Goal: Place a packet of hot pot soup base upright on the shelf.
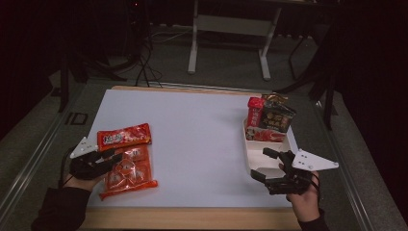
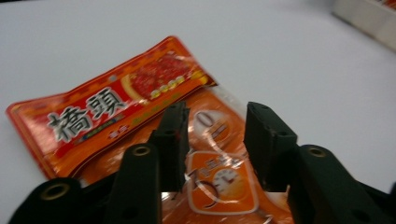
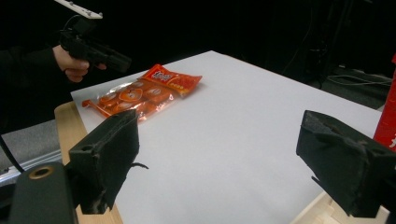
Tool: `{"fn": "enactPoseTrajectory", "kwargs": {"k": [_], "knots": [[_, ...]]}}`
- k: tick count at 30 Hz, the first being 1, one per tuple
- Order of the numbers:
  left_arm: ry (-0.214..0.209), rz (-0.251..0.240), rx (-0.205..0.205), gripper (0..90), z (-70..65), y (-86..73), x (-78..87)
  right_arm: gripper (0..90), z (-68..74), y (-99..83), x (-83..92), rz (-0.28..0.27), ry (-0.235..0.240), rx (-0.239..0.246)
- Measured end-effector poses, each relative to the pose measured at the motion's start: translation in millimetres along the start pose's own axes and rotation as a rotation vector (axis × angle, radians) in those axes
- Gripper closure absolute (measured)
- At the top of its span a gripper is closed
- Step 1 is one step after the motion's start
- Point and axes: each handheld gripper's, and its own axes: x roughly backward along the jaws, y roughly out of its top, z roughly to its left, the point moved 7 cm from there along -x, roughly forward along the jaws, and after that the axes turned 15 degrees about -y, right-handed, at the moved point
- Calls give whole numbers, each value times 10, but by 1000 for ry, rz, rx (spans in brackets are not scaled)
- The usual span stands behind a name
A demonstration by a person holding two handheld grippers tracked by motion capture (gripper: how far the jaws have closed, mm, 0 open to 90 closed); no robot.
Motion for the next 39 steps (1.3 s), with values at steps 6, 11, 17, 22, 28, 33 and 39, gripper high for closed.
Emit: {"fn": "enactPoseTrajectory", "kwargs": {"k": [6,11,17,22,28,33,39], "knots": [[61,50,26,767,171,-134,-36,131,-10,-32,-19,8,3,-6],[105,106,33,895,271,-260,-81,132,-12,-49,-32,13,7,-12],[167,131,73,900,416,-363,-107,132,0,-55,-41,17,9,-7],[214,160,81,900,492,-410,-98,132,-10,-59,-40,18,7,-8],[196,175,116,900,521,-459,-102,133,-6,-64,-48,22,10,-9],[188,181,114,900,512,-453,-142,133,9,-69,-63,26,14,-7],[172,188,94,900,457,-413,-229,133,8,-74,-75,30,18,-13]]}}
